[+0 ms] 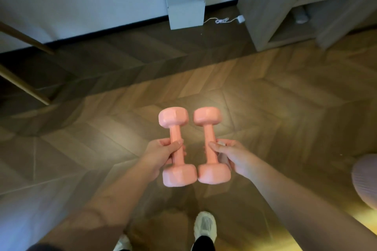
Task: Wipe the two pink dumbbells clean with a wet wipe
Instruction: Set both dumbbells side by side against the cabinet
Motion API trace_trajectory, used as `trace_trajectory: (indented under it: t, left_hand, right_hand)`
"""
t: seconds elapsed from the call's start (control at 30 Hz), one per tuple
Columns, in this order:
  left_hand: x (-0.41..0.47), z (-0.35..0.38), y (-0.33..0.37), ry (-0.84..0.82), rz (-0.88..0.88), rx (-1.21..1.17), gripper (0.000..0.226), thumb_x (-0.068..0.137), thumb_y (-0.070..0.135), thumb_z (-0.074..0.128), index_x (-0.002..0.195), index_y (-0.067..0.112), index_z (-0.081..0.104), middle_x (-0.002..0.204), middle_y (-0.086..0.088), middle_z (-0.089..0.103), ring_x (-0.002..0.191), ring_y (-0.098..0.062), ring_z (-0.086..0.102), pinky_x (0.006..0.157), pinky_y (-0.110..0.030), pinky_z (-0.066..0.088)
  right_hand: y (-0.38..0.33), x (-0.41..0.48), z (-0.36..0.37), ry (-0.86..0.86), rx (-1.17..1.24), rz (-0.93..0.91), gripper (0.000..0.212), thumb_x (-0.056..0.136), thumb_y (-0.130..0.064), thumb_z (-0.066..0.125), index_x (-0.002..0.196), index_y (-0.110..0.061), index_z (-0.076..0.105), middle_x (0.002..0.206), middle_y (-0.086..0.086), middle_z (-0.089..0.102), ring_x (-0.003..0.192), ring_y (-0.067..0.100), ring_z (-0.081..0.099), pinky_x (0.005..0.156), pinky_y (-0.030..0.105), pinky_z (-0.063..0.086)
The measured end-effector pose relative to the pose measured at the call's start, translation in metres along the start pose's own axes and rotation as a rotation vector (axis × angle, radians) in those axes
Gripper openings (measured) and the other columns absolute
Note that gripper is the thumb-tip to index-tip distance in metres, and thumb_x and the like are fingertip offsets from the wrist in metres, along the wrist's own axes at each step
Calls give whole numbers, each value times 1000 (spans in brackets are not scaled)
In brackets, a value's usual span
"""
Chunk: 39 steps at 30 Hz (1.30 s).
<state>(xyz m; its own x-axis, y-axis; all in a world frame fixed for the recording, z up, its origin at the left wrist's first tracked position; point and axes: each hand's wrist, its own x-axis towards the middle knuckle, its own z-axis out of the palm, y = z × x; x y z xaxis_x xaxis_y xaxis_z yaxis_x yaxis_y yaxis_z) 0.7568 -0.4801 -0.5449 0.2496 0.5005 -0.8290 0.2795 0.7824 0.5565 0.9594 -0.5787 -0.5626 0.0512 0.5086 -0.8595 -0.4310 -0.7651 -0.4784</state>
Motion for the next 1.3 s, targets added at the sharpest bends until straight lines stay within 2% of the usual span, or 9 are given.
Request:
trace_trajectory:
  t: [0.1, 0.27, 0.4, 0.5, 0.6, 0.73, 0.97, 1.13, 1.3]
  left_hand:
    - [-12, 37, 33, 0, 10, -33, 19, 94, 12, 65, 103, -4, 68, 90, -17, 72, 69, -17, 71, 60, -27, 59]
    - [-5, 87, 85, -49, 32, -5, 16, 93, 15, 67, 96, -1, 70, 81, -13, 75, 73, -19, 71, 76, -37, 60]
    - [19, 125, 125, -69, 35, 18, 15, 93, 15, 68, 91, 0, 70, 83, -14, 74, 75, -23, 69, 81, -42, 59]
    - [52, 158, 153, -83, 0, 47, 19, 92, 14, 69, 100, -4, 70, 88, -17, 75, 73, -22, 72, 69, -36, 61]
    - [85, 194, 179, -68, -11, 44, 21, 92, 11, 68, 103, -6, 68, 85, -17, 74, 65, -16, 71, 56, -26, 56]
    - [115, 241, 208, -83, -51, 67, 18, 92, 11, 68, 104, -3, 69, 86, -14, 75, 71, -19, 72, 64, -31, 60]
    - [181, 309, 252, -77, -65, 53, 18, 94, 10, 65, 108, -1, 68, 86, -11, 75, 70, -17, 72, 60, -28, 59]
    - [278, 345, 250, -13, -67, 51, 20, 91, 20, 70, 104, 6, 71, 96, -13, 77, 83, -22, 74, 70, -35, 59]
    - [396, 373, 232, 25, -50, -12, 17, 90, 17, 70, 102, 4, 71, 85, -11, 77, 72, -21, 73, 70, -36, 61]
  right_hand:
    - [-41, -25, -24, 5, 0, 4, 28, 89, -22, 71, 114, -10, 65, 71, -4, 71, 70, 12, 66, 66, 29, 48]
    - [-98, -44, -60, 30, 63, 4, 31, 92, -18, 67, 119, -3, 65, 100, 11, 68, 86, 21, 62, 79, 32, 50]
    - [-145, -39, -91, 54, 112, -31, 25, 95, -9, 61, 117, 4, 63, 97, 14, 64, 77, 18, 60, 68, 25, 50]
    - [-180, -24, -123, 82, 127, -39, 19, 96, -7, 58, 112, 3, 63, 85, 10, 63, 67, 14, 58, 58, 20, 50]
    - [-212, 0, -157, 109, 140, -62, 24, 97, -5, 56, 118, 5, 60, 90, 13, 62, 74, 17, 57, 63, 23, 50]
    - [-244, 22, -202, 110, 117, -56, 21, 97, -9, 57, 114, 2, 64, 92, 14, 63, 76, 16, 59, 66, 23, 49]
    - [-301, 89, -277, 62, 87, -58, 13, 98, -7, 55, 97, -2, 67, 79, 8, 69, 66, 12, 67, 59, 23, 55]
    - [-333, 180, -331, 70, -70, -43, 15, 97, -22, 61, 101, -15, 73, 97, 6, 76, 99, 24, 69, 96, 44, 52]
    - [-346, 293, -371, 125, -191, -47, 27, 96, -23, 62, 121, -15, 66, 106, 6, 74, 103, 25, 69, 96, 46, 52]
